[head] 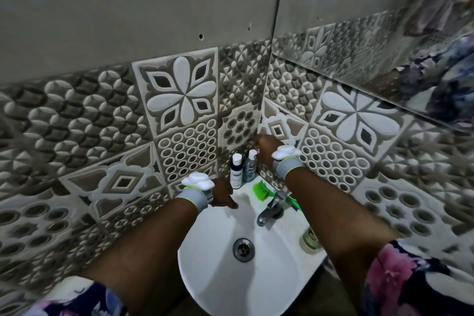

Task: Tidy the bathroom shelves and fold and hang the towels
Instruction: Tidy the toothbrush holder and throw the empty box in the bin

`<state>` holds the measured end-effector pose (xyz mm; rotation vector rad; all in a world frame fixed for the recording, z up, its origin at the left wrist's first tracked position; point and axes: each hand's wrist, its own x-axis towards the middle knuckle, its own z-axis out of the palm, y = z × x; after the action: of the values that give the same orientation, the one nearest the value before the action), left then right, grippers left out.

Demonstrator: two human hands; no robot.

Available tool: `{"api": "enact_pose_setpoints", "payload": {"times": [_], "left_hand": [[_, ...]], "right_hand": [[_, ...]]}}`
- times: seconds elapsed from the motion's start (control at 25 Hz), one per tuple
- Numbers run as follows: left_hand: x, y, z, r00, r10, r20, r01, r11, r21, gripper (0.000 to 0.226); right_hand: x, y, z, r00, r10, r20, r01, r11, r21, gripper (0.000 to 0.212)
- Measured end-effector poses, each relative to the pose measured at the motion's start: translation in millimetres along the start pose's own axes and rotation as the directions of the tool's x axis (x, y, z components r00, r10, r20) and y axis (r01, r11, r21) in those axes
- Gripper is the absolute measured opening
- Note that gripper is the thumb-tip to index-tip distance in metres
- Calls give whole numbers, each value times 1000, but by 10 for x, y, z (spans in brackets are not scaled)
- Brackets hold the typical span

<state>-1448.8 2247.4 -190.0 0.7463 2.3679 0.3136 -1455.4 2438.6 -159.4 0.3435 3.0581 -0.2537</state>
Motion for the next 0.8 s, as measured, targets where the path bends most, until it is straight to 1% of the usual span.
{"api": "enact_pose_setpoints", "payload": {"times": [0.08,0.16,0.28,0.36,0.44,0.48,0.52,0.56,0.68,0.72,0.8], "left_hand": [[-180,62,3,999,52,-15,-51,997,63,28],[-393,130,6,995,97,-28,-93,989,111,21],[-723,169,106,984,176,-18,-170,969,178,23],[-892,194,226,975,221,-7,-215,959,185,23],[-1227,221,394,961,277,22,-275,938,210,21],[-1503,219,524,944,326,41,-326,915,236,19],[-1720,242,637,933,354,65,-359,900,247,18],[-1786,264,706,929,359,89,-370,896,245,16],[-2088,396,950,921,354,162,-385,888,251,17],[-2223,496,1025,912,360,198,-404,874,271,19],[-2428,751,1181,873,430,230,-484,822,301,27]], "right_hand": [[-216,-21,-93,1000,18,-17,-18,1000,18,28],[-493,-57,-187,997,54,-47,-53,998,26,28],[-1059,-203,-237,988,89,-126,-77,992,98,25],[-1426,-332,-203,984,68,-165,-47,991,127,20],[-1882,-520,-174,978,37,-206,-14,994,112,18],[-2211,-658,-136,974,63,-216,-37,992,125,17],[-2485,-761,-96,972,96,-216,-65,987,144,16],[-2579,-783,-39,971,100,-216,-70,987,144,17],[-3121,-873,72,986,138,-90,-128,985,112,15],[-3371,-858,61,980,181,-77,-169,976,134,13],[-3864,-717,42,959,277,-57,-263,947,185,7]]}}
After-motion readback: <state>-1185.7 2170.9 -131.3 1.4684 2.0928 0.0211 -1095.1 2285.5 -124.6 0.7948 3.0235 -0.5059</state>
